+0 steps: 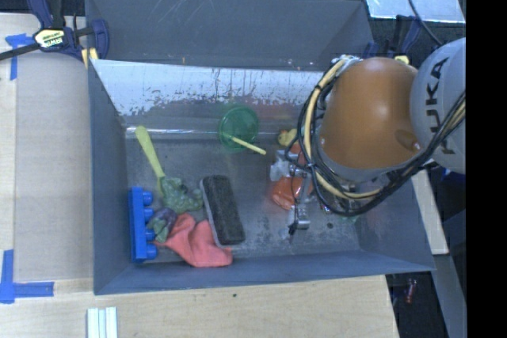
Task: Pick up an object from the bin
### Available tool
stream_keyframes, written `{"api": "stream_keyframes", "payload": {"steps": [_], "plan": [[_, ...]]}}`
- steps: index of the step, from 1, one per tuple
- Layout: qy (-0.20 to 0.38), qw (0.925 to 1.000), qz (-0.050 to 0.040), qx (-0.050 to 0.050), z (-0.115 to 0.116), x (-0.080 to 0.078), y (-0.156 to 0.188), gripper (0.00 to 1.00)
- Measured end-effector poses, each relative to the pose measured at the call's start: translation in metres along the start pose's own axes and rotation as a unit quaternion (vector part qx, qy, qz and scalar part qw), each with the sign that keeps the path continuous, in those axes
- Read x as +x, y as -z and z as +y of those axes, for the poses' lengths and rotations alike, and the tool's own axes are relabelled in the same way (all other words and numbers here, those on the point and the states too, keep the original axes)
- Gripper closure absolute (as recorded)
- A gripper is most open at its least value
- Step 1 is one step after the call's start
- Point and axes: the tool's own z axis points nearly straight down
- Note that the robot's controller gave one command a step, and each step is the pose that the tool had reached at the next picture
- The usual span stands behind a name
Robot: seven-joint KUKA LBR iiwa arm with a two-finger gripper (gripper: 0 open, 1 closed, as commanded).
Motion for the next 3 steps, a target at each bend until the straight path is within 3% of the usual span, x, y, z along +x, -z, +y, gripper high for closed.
{"api": "stream_keyframes", "payload": {"steps": [1,2,3], "plan": [[-0.001,1.0000,-0.0040,0.000,0.000,-0.002,0.003,0.00],[0.031,0.9995,-0.0089,0.000,-0.036,-0.062,-0.042,0.00],[-0.068,0.9977,-0.0058,-0.001,-0.041,-0.075,-0.079,0.00]]}}
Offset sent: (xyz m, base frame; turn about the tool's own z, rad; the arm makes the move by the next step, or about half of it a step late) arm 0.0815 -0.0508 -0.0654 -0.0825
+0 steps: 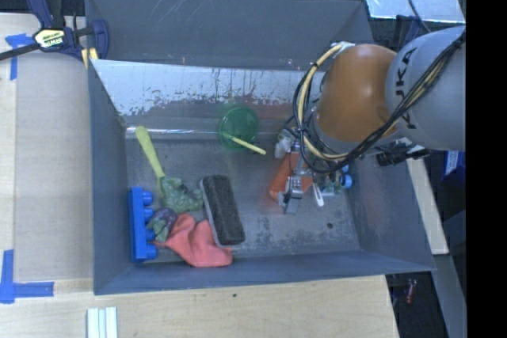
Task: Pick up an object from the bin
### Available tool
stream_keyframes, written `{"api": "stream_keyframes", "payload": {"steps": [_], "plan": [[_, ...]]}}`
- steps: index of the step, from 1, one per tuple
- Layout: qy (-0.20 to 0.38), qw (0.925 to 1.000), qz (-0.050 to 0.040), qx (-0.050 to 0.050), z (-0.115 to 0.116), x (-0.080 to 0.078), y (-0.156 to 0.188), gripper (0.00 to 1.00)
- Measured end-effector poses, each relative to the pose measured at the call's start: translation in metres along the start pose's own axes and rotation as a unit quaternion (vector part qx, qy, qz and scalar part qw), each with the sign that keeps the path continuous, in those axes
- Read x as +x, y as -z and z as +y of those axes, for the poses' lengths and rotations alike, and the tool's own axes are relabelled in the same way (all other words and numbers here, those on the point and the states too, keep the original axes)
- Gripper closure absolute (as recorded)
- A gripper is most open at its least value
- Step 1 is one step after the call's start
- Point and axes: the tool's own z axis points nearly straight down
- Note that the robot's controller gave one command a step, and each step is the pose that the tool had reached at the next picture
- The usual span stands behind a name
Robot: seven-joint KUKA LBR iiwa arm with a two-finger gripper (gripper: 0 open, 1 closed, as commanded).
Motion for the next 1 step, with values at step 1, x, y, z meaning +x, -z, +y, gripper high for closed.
{"api": "stream_keyframes", "payload": {"steps": [1], "plan": [[-0.050,0.9987,0.0047,-0.001,-0.0070,-0.0230,-0.0111,0.00]]}}
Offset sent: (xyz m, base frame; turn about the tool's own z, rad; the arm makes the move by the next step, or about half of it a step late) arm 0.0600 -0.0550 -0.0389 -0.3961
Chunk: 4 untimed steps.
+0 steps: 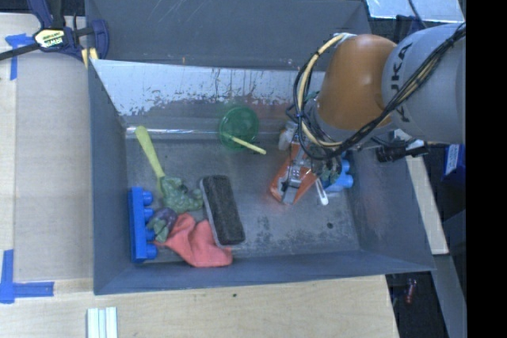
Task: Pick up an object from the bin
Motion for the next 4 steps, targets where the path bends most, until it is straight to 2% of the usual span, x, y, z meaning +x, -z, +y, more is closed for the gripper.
{"api": "stream_keyframes", "payload": {"steps": [1,2,3,4], "plan": [[0.196,0.9806,-0.0067,0.000,-0.018,-0.031,-0.016,0.00],[0.372,0.9282,0.0024,-0.005,-0.035,-0.011,-0.023,0.00],[0.268,0.9633,-0.0043,-0.005,-0.056,-0.031,-0.016,0.00],[0.206,0.9785,-0.0020,-0.006,-0.066,-0.036,-0.013,0.00]]}}
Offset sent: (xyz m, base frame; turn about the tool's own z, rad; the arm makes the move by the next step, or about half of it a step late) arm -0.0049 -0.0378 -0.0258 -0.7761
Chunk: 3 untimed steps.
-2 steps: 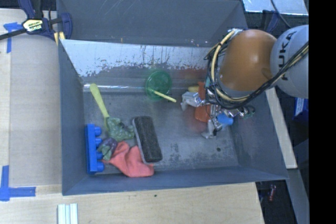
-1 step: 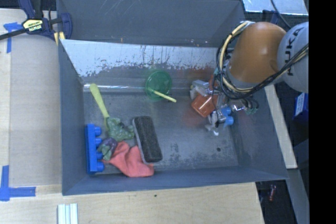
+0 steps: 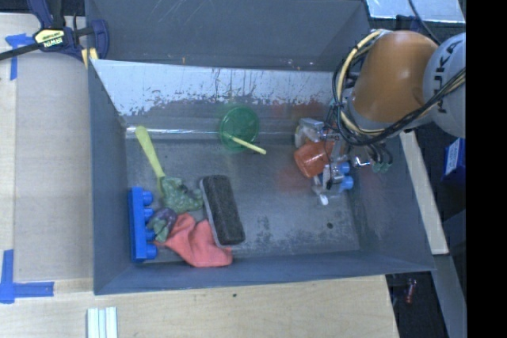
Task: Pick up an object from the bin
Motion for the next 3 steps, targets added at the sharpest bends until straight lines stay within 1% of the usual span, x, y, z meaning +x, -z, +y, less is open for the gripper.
{"api": "stream_keyframes", "payload": {"steps": [1,2,3], "plan": [[0.013,0.9999,-0.0020,0.001,-0.014,0.005,0.015,0.00],[-0.125,0.9922,-0.0060,-0.001,-0.029,-0.023,0.002,1.00],[-0.125,0.9922,-0.0060,-0.002,-0.029,-0.023,0.002,1.00]]}}
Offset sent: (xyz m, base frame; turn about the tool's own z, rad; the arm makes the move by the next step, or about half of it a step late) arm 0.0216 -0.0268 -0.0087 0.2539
